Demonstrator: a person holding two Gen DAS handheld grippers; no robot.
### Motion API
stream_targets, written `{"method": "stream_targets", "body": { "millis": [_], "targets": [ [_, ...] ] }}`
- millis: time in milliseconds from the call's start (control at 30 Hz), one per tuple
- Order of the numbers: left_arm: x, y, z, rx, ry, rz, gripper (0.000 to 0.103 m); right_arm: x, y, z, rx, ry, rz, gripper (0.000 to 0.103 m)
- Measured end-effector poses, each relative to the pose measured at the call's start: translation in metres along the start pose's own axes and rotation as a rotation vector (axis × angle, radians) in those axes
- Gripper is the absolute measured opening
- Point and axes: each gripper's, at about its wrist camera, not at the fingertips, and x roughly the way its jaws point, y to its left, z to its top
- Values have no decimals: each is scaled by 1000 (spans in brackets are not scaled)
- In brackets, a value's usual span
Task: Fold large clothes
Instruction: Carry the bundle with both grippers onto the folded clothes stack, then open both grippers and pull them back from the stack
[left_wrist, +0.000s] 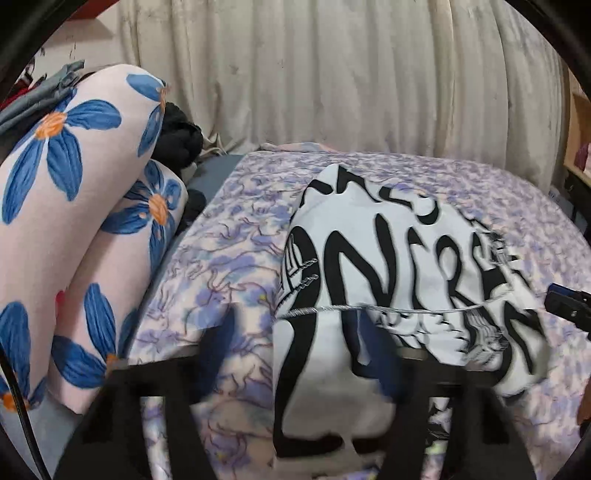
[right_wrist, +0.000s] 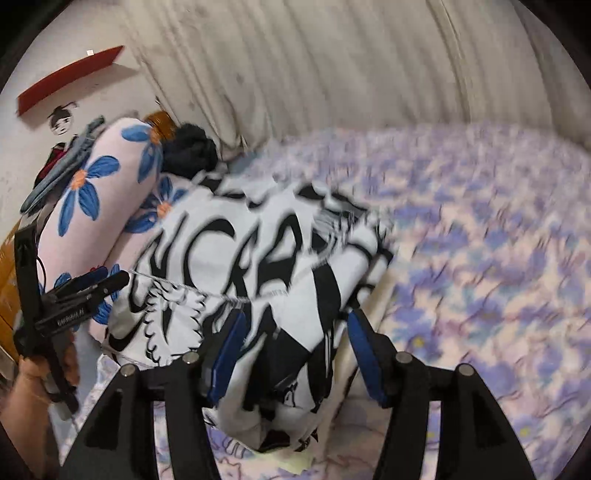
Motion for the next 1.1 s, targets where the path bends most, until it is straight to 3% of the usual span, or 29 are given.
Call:
{"method": "stream_targets", "body": {
  "millis": [67,167,300,433,633,733,833,867,1033,1100],
  "targets": [
    [-4,-2,-1,-4,29,1,16,0,15,1,-34,4,1,53],
    [-3,-12,-9,33,43,16,14,14,31,-5,-73,52,-28,36],
    [19,-23,-29,96,109,112,10,43,29,-22,-104,122,-147,19],
    [39,-20,-34,63,153,133,10,53,11,-30,-62,149,-118,18],
    [36,-31,-32,74,130,198,11,46,17,-28,-51,171,-125,22],
    [22,-38,-35,98,117,229,25,30,15,-29,-22,184,-108,22],
    [-1,-39,-36,65,123,221,56,6,16,-30,-4,199,-97,22],
    [-12,-38,-37,37,122,197,73,-4,17,-29,1,203,-95,22],
    [-73,-48,-38,-8,99,151,77,-65,29,-27,-6,190,-82,22],
    [-100,-56,-38,4,103,150,86,-91,32,-25,13,195,-56,24]
  ]
}}
